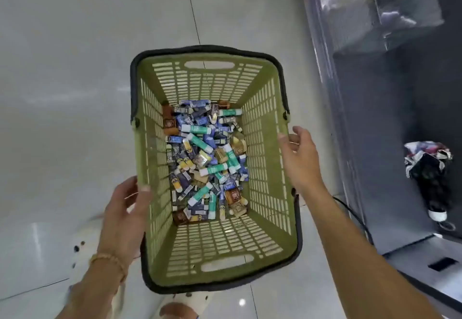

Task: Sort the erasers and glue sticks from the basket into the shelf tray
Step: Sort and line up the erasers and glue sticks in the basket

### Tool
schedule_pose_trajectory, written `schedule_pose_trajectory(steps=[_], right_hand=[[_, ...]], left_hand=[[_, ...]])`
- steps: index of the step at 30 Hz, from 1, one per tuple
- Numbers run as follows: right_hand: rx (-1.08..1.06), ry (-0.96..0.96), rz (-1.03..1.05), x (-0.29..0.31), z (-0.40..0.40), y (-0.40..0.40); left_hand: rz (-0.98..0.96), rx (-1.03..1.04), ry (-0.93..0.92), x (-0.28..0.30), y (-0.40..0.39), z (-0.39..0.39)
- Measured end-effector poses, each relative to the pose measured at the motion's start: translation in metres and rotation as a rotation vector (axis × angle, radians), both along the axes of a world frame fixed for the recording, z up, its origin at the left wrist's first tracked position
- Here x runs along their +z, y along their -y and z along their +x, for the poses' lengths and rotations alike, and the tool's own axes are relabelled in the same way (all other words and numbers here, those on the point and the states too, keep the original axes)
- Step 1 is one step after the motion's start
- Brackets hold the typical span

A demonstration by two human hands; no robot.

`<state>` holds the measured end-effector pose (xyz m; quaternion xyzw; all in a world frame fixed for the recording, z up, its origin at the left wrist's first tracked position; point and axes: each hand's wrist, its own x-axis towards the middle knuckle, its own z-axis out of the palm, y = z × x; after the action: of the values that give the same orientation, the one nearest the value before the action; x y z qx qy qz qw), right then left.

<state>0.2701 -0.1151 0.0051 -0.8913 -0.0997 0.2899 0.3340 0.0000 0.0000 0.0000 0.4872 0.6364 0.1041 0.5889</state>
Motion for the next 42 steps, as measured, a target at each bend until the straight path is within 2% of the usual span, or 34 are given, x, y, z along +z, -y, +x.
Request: schedule_pose_trajectory(steps=[7,13,18,24,32,37,42], right_hand=[[0.079,0.047,-0.046,-0.043,0.018,-0.013],[0.068,0.084,-0.072,-0.036,0.018,-0.018],[0.101,0.08,-0.095,-0.002,0.011,-0.034],[0.186,0.08,-0.085,0.078,-0.013,-0.074],[0.347,0.048,-0.052,0.183,-0.066,-0.186],[0.419,0.034,-0.008,0.217,-0.11,-0.293],[0.436,0.041,-0.018,0.239,-0.154,-0.419]], left_hand=[[0.009,-0.022,0.082,-0.031,0.005,0.008],[-0.04,-0.013,0.084,-0.026,-0.001,0.006],[-0.103,0.043,0.073,0.001,-0.008,-0.007],[-0.118,0.145,0.031,0.089,-0.03,-0.038],[-0.051,0.273,-0.014,0.204,-0.098,-0.1],[-0.02,0.362,-0.008,0.232,-0.177,-0.142],[-0.045,0.376,0.008,0.253,-0.3,-0.189]])
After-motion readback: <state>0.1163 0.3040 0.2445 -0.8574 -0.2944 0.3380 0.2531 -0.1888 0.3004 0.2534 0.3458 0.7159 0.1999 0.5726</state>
